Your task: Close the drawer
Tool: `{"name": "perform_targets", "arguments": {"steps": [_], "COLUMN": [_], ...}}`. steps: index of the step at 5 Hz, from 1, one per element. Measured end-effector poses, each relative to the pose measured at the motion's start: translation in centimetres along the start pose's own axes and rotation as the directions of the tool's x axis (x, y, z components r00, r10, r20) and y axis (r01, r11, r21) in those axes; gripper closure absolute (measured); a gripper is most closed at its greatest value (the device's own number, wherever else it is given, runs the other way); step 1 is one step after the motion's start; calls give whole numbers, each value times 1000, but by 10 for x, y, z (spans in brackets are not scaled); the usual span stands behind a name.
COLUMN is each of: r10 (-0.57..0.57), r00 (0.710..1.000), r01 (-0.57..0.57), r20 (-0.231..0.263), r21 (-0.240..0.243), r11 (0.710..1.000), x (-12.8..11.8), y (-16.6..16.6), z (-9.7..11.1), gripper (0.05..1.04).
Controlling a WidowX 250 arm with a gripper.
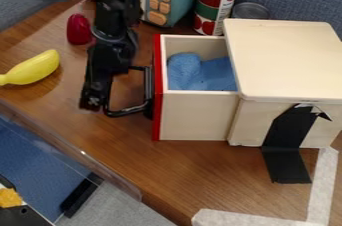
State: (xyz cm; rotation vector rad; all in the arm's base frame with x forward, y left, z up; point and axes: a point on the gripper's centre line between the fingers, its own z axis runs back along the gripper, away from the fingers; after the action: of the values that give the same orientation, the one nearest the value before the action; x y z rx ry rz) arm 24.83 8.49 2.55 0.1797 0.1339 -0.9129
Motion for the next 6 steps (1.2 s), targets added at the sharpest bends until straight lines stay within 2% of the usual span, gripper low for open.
{"name": "perform_targets", "arguments": {"steps": [1,2,4,6], "r10": [3,2,25,58], "r00": [1000,1000,999,998], "r01": [-3,-1,-25,-57], "r20": [-27,-26,23,21], "r21": [27,50,29,-30], "r11": [1000,999,999,998], "x": [18,39,87,106], "y": [-11,-17,-26,-21], "z": [-12,-10,10,18], "gripper": [83,83,83,83]}}
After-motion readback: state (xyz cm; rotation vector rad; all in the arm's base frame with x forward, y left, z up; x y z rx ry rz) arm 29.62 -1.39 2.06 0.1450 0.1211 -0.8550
